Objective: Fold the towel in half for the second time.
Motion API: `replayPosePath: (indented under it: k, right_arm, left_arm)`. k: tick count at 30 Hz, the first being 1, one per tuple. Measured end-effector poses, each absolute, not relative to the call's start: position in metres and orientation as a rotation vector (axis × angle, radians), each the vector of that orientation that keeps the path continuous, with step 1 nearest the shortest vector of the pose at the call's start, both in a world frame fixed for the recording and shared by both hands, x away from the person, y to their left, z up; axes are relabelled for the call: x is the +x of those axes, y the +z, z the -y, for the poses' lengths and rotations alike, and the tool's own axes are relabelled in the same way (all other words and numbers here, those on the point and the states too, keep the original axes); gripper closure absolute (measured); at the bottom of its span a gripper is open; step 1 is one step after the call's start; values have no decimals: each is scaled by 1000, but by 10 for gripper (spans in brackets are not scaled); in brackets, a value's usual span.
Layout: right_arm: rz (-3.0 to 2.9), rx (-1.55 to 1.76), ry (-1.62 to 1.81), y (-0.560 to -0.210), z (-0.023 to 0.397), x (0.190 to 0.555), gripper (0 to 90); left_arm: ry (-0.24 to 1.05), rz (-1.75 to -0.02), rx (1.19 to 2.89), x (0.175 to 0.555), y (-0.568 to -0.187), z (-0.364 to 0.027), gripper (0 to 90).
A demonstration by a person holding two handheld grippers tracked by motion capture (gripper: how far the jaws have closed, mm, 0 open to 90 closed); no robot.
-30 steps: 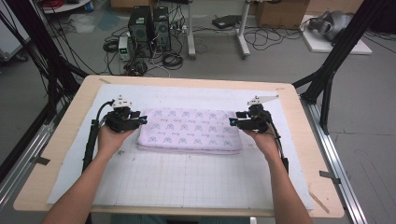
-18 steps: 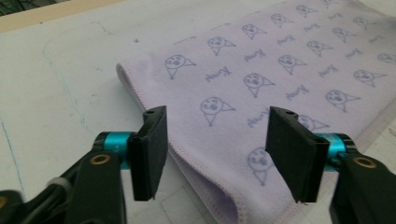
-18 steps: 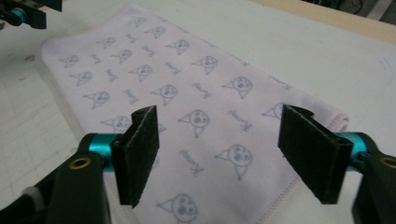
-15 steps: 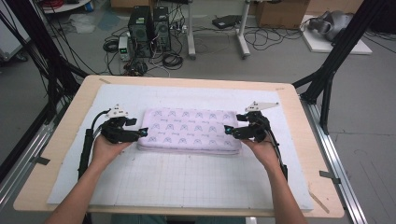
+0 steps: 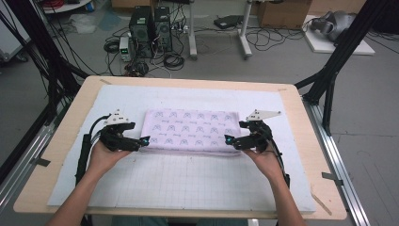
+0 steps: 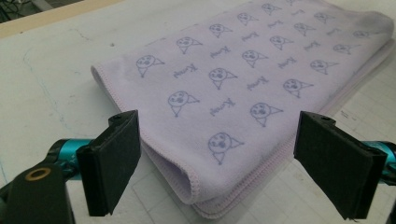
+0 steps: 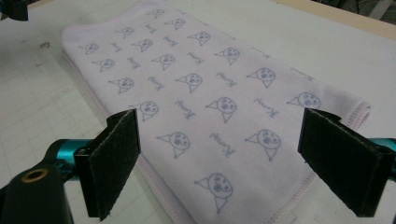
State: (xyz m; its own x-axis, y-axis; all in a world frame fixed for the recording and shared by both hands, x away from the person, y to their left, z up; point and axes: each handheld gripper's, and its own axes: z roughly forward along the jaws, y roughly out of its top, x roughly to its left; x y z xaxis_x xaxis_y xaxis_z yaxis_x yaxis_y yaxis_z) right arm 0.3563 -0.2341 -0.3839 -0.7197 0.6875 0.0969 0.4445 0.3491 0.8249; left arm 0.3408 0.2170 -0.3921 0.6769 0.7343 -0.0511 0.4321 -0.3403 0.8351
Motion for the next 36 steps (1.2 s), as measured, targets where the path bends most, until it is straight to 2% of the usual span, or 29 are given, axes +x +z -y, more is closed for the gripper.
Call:
replayPosePath:
  k: [36]
  right_arm:
    - [-2322,980,1342,-383,259,308,119]
  left_arm:
    - [435,-912,1938,296,-397,-244,130]
